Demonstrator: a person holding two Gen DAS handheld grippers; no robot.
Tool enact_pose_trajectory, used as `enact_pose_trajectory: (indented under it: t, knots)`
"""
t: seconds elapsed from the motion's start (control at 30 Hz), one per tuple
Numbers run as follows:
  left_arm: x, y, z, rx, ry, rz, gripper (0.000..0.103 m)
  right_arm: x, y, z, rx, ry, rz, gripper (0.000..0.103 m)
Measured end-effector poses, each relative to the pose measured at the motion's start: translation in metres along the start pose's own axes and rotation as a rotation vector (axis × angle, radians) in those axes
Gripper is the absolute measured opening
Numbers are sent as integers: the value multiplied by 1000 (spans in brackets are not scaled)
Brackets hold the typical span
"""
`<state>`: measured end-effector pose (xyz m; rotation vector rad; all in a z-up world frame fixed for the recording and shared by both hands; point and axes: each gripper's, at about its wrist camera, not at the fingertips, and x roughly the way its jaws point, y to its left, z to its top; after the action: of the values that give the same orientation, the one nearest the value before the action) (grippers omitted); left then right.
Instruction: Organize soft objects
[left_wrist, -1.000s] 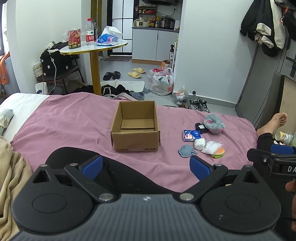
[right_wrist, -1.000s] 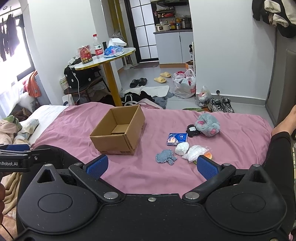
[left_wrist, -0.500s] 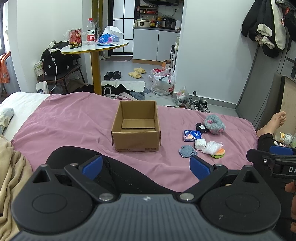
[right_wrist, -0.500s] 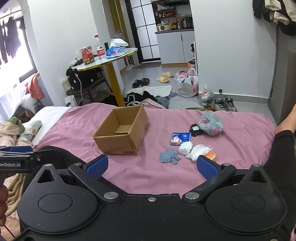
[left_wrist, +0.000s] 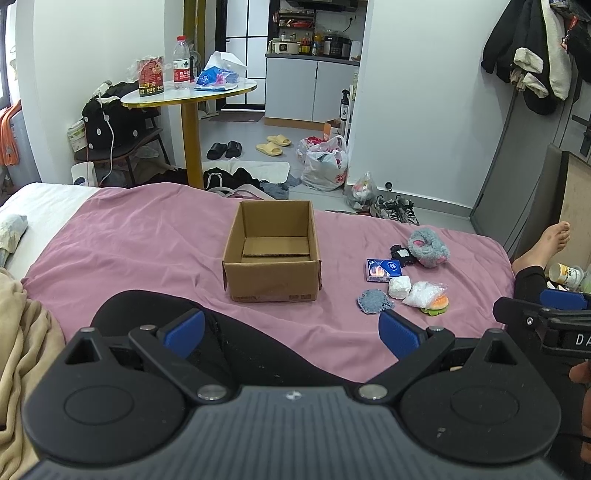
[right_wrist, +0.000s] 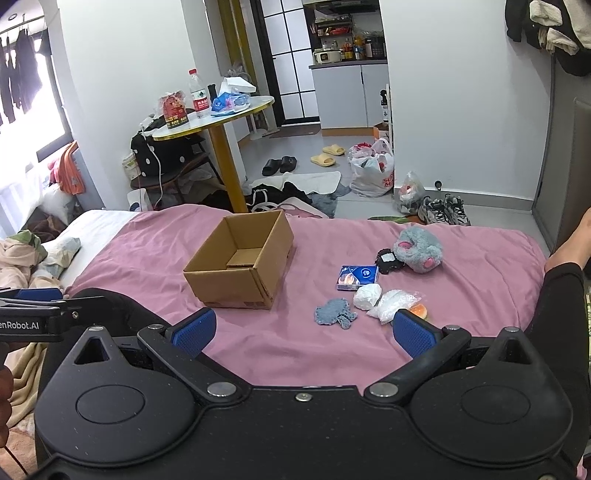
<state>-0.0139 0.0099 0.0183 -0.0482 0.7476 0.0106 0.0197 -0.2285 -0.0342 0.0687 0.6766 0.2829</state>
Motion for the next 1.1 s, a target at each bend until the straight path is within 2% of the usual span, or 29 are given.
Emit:
enact_pose_trajectory:
  t: [0.27, 0.7, 1.1]
  knots:
    - [5, 0, 1, 1, 6, 7, 100, 7, -4, -3, 10, 13, -4, 103]
    - [41, -9, 12, -13, 14, -1, 100, 30, -24, -7, 66, 36, -9, 103]
    - [95, -25, 25, -7, 46, -69, 98, 69, -58, -4, 165, 60, -25, 103]
